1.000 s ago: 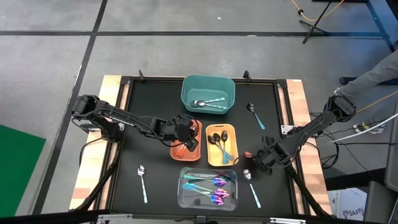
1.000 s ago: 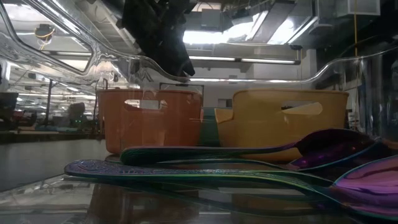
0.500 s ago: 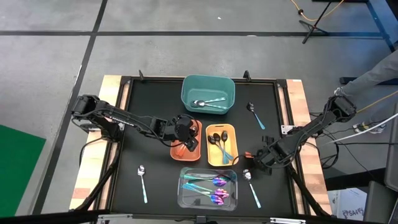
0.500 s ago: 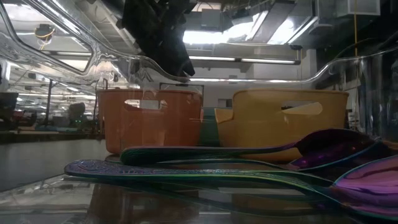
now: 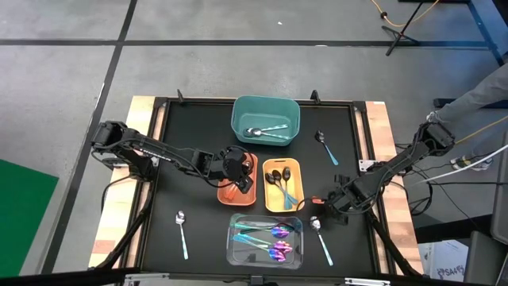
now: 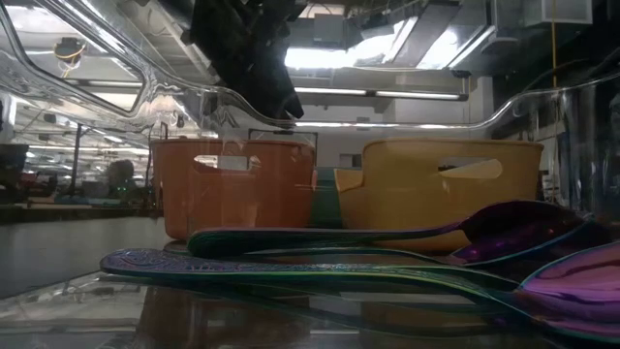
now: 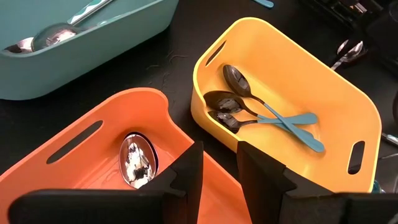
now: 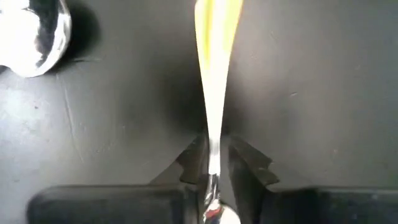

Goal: Sort silverware by color (type)
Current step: Put the orange spoon into the orange bin

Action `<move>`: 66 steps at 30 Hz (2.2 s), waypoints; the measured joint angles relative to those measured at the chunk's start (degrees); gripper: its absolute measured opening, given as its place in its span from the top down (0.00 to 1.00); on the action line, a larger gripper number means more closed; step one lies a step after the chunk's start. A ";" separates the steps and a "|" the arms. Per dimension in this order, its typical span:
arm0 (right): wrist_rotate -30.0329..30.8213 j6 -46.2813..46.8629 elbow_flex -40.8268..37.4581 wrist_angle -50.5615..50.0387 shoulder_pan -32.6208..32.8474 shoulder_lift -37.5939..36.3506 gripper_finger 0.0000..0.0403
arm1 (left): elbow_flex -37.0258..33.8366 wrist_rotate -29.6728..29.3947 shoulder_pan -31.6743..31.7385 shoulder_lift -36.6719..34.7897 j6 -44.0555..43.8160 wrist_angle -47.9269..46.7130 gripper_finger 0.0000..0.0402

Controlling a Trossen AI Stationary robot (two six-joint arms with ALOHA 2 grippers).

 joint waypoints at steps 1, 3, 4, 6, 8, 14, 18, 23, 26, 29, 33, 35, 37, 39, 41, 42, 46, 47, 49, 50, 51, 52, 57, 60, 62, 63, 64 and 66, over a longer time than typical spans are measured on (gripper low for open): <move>-0.54 -0.38 0.02 0.00 0.00 0.01 0.84 | 0.00 0.02 0.00 0.00 0.00 -0.02 0.77; -0.72 -1.32 0.02 0.02 0.00 0.01 0.82 | 0.00 0.00 0.00 0.00 0.00 -0.02 0.77; -0.67 -1.32 0.02 0.02 0.00 -0.01 0.81 | 0.00 0.02 -0.01 0.00 0.00 -0.01 0.77; -0.67 -1.33 0.02 0.02 0.00 -0.01 0.82 | -0.01 0.02 -0.01 0.00 0.00 -0.02 0.77; -0.67 -1.34 0.02 0.04 0.00 0.00 0.82 | -0.02 0.02 -0.01 0.00 0.00 -0.02 0.77; -0.66 -1.35 0.02 0.15 0.00 0.07 0.84 | -0.02 0.02 0.00 0.00 -0.02 -0.02 0.77; -0.65 -2.84 0.02 0.47 0.00 1.27 0.84 | -0.02 0.02 -0.01 0.00 0.00 -0.02 0.77; -1.54 -5.18 0.02 2.79 0.00 3.69 0.84 | -0.02 0.02 0.00 0.00 0.00 -0.02 0.77; -1.97 -5.80 0.18 2.82 0.00 4.62 0.84 | -0.02 0.02 -0.01 0.00 0.00 -0.04 0.77; -2.05 -5.80 0.21 2.81 0.00 4.76 0.84 | -0.02 0.03 0.00 0.00 0.00 -0.04 0.77; -2.51 -5.83 0.19 2.82 0.00 4.67 0.84 | -0.04 0.02 0.00 0.00 0.00 -0.04 0.77; -2.91 -5.82 0.19 2.85 -0.02 4.67 0.86 | -0.04 0.04 -0.01 0.00 0.00 -0.04 0.77; -3.14 -5.84 0.17 2.93 0.00 4.67 0.89 | -0.04 0.04 0.00 0.00 -0.01 -0.04 0.77; -3.26 -5.84 0.17 2.89 -0.02 4.67 0.95 | -0.04 0.02 0.00 0.00 0.00 -0.04 0.77; -3.03 -5.84 0.28 2.77 0.00 4.63 0.98 | -0.04 0.02 0.00 0.00 -0.02 -0.04 0.77; -2.70 -5.86 0.44 2.61 0.00 4.65 0.98 | -0.04 0.03 -0.01 0.00 0.00 -0.04 0.77; -1.41 -6.32 1.39 1.95 0.00 4.82 0.98 | -0.04 0.03 0.00 0.00 -0.01 -0.04 0.77; -1.07 -6.89 1.74 2.07 0.00 4.82 0.99 | -0.04 0.02 -0.01 0.00 -0.02 -0.04 0.77; -0.55 -7.34 2.39 1.91 0.00 4.82 0.99 | -0.04 0.02 0.00 0.00 0.00 -0.04 0.77; -0.07 -7.31 2.69 1.11 0.00 4.82 0.99 | -0.04 0.02 -0.02 0.00 0.00 -0.04 0.77; 0.79 -7.30 3.02 0.01 0.00 4.82 0.99 | -0.04 0.02 -0.01 0.00 -0.02 -0.04 0.77; 1.54 -7.26 3.37 -0.99 0.00 4.82 0.99 | -0.04 0.02 -0.02 0.00 -0.02 -0.04 0.77; 4.42 -7.25 4.96 -2.40 0.00 4.82 0.99 | -0.04 0.02 0.00 0.00 -0.02 -0.02 0.77; 4.84 -7.33 6.07 -2.44 0.00 4.80 1.00 | -0.04 0.02 -0.02 0.00 -0.02 0.10 0.77; 5.70 -7.33 7.05 -3.28 0.00 4.80 1.00 | -0.04 0.04 0.00 0.00 0.00 1.21 0.77; 6.14 -7.35 7.66 -4.13 0.00 4.80 1.00 | -0.04 0.03 -0.01 0.00 0.06 2.36 0.77; 6.80 -7.35 8.31 -5.31 0.00 4.79 1.00 | -0.04 0.04 0.00 0.00 0.61 3.65 0.77; 8.26 -7.34 9.58 -8.05 0.00 4.78 1.00 | -0.04 0.04 -0.01 0.00 2.81 6.48 0.77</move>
